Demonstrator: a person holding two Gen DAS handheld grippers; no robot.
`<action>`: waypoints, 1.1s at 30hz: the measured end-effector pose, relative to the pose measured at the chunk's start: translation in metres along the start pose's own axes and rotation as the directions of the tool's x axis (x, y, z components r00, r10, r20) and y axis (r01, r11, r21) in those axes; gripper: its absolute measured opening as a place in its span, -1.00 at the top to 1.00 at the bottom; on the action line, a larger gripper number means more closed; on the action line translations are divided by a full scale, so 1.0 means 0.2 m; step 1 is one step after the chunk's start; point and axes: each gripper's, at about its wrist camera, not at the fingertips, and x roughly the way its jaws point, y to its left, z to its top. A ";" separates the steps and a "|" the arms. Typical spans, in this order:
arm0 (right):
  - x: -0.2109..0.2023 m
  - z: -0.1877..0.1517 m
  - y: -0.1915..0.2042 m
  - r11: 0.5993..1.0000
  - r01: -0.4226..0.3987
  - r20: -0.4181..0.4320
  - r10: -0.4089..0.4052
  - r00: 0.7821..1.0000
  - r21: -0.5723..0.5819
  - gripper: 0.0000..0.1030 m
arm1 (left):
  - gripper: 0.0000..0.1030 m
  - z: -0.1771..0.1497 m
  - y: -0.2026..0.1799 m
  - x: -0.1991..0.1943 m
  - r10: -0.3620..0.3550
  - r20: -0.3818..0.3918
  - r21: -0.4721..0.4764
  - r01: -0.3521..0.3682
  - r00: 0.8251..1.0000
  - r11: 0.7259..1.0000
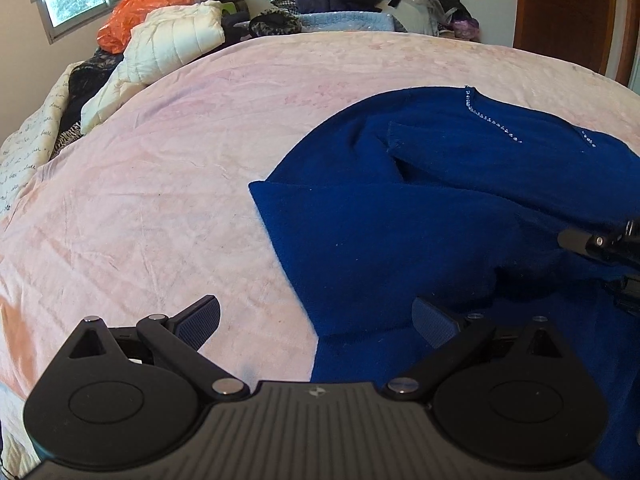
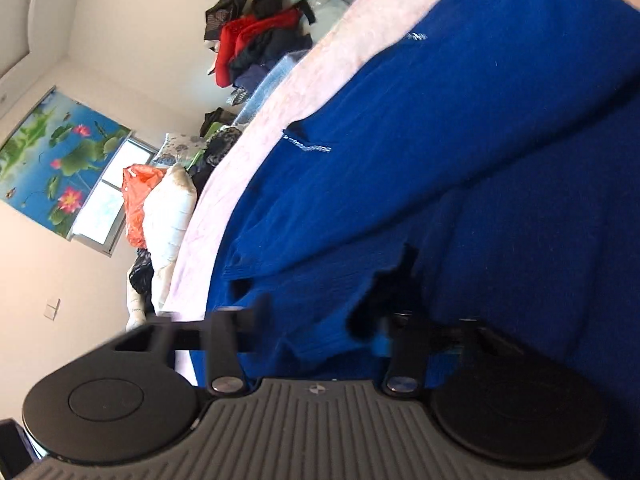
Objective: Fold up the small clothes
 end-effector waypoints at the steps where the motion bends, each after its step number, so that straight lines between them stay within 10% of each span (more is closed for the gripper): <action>1: 0.01 0.00 -0.02 1.000 -0.003 -0.001 0.003 1.000 0.006 0.81 | -1.00 0.00 -0.02 0.01 -0.003 0.009 0.018 0.003 1.000 1.000; 12: -0.03 0.30 0.35 0.941 -0.121 -0.055 0.109 0.993 -0.317 0.82 | -1.00 0.01 -0.19 0.05 -0.025 0.097 0.112 0.014 0.995 0.994; 19: 0.00 0.39 0.71 0.868 -0.218 -0.116 0.186 0.976 -0.446 0.82 | -1.00 0.09 -0.23 0.11 0.144 0.182 0.087 -0.162 0.973 0.983; 33: -0.10 0.75 0.73 0.867 -0.085 0.062 0.131 0.989 -0.491 0.82 | -1.00 0.25 0.00 0.23 0.149 0.081 -0.094 -0.141 0.986 0.986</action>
